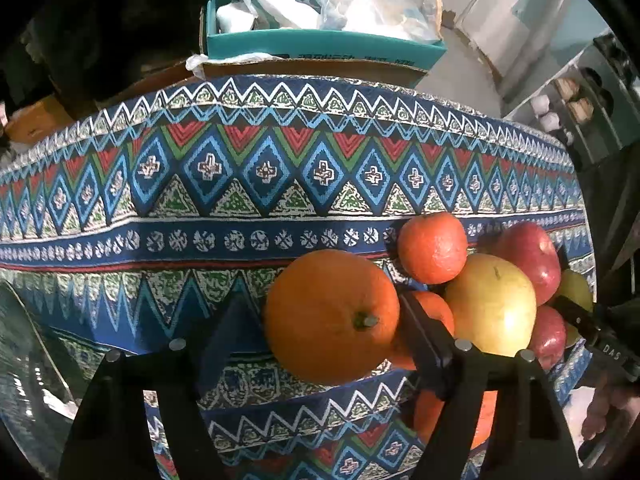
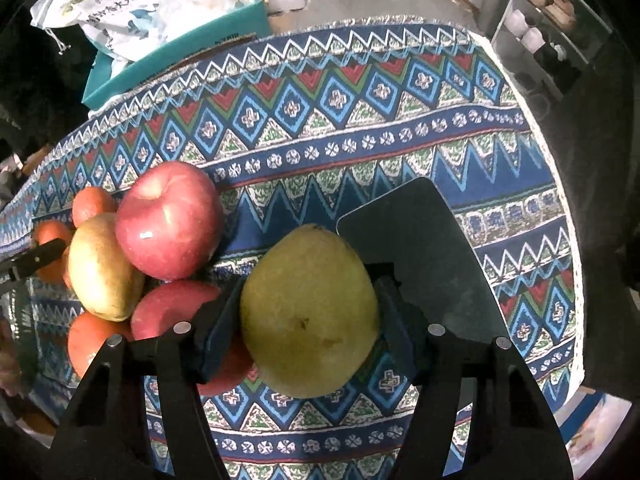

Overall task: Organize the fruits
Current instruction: 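Grasp the yellow pear with the right tool while the left tool grasps the large orange, then lift the pear with the right tool while the left tool lifts the orange toward the bowl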

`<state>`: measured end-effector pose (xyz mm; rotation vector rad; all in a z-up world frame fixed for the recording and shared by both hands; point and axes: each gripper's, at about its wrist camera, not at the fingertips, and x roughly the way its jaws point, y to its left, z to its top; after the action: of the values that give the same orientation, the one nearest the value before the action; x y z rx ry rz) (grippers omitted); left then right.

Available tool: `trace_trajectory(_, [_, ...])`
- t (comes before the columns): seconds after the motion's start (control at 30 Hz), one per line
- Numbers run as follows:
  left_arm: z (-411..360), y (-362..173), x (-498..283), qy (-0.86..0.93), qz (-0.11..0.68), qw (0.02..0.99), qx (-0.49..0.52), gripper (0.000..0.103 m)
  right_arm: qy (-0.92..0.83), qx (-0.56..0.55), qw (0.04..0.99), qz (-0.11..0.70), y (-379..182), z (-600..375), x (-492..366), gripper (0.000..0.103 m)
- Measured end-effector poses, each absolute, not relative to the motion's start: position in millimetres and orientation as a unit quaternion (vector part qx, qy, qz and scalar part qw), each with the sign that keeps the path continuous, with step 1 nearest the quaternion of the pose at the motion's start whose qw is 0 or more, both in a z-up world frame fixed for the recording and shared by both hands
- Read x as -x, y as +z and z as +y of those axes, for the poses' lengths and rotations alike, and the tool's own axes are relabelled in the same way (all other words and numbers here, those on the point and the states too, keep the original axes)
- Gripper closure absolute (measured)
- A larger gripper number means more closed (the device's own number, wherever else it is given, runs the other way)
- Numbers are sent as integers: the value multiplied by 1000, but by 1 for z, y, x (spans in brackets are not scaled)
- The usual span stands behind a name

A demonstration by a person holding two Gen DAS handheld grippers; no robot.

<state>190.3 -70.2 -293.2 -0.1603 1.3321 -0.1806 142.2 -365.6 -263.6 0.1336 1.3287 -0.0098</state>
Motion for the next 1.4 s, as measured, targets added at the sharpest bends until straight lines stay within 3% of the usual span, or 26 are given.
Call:
trace_trajectory(0.03, [-69, -294, -190, -92, 616, 778, 84, 37, -4, -60, 787, 615, -262, -364, -143, 37])
trace_trajectory(0.37, [-77, -278, -177, -101, 597, 794, 55, 38, 1, -40, 808, 588, -246, -352, -140, 37])
trace_trajectory(1.4, [-53, -112, -98, -111, 445, 888, 31, 38, 73, -11, 902, 426, -100, -295, -94, 37])
